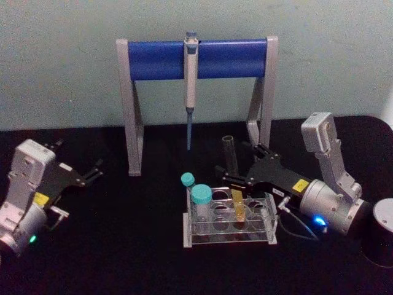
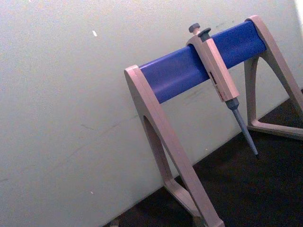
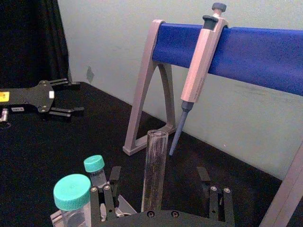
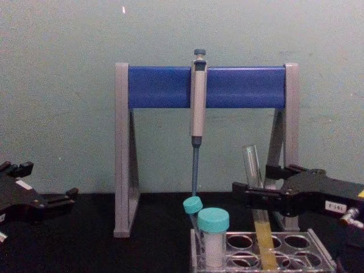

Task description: Pick up the test tube from the test tube rack, shake it, then place it back into the test tube rack.

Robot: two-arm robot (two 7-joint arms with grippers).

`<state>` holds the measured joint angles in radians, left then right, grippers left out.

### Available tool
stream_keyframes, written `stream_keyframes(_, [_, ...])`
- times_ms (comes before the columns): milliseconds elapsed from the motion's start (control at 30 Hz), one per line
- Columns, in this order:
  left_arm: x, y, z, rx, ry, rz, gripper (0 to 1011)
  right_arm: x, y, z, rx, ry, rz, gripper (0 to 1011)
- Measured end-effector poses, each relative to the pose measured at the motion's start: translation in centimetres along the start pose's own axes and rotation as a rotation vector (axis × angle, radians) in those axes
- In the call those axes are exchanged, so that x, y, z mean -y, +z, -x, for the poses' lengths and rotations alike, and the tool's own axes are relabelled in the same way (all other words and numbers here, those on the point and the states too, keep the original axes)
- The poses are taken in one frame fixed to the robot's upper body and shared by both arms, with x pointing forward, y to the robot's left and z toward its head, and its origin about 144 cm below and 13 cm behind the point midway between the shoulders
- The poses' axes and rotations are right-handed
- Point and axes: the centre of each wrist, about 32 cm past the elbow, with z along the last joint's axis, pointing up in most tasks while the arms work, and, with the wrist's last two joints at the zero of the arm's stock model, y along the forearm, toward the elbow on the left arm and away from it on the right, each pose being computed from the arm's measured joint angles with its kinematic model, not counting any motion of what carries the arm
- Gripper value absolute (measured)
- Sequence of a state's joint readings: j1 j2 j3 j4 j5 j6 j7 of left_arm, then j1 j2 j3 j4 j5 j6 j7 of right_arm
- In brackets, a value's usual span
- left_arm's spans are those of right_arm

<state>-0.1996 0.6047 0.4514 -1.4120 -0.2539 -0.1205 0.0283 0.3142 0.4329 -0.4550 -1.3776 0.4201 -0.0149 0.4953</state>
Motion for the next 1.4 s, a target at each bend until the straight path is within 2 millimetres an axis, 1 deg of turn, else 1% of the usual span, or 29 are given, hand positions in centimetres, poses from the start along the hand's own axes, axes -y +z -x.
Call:
stream_keyframes(800, [0.00, 0.00, 0.00, 0.000, 0.000, 0.000, 1001, -0.22, 0.04, 0.04, -0.007, -0.004, 0.006, 1000])
stream_keyframes(867, [0.00, 0.00, 0.00, 0.000, 0.000, 0.000, 1001, -0.22, 0.04, 0.05, -0.007, -0.004, 0.006, 972])
stream_keyframes(900, [0.00, 0.00, 0.00, 0.000, 0.000, 0.000, 1001, -0.22, 0.04, 0.05, -0.007, -0.003, 0.006, 932])
stream_keyframes(967, [0.00, 0.00, 0.00, 0.000, 0.000, 0.000, 1001, -0.22, 0.05, 0.06, -0.007, -0.003, 0.005, 905])
stream_keyframes(1100, [0.00, 0.00, 0.00, 0.000, 0.000, 0.000, 1001, -0.22, 0.05, 0.06, -0.006, -0.003, 0.005, 806])
stream_keyframes(1133, [0.00, 0.00, 0.00, 0.000, 0.000, 0.000, 1001, -0.22, 0.05, 0.06, -0.006, -0.003, 0.005, 754])
stream_keyframes(1333, [0.00, 0.00, 0.00, 0.000, 0.000, 0.000, 1001, -0.21, 0.05, 0.05, -0.006, -0.003, 0.005, 594])
stream_keyframes(1367, [0.00, 0.00, 0.00, 0.000, 0.000, 0.000, 1001, -0.20, 0.05, 0.05, -0.006, -0.003, 0.005, 533])
stream_keyframes(1400, [0.00, 0.00, 0.00, 0.000, 0.000, 0.000, 1001, -0.20, 0.05, 0.05, -0.006, -0.003, 0.005, 507])
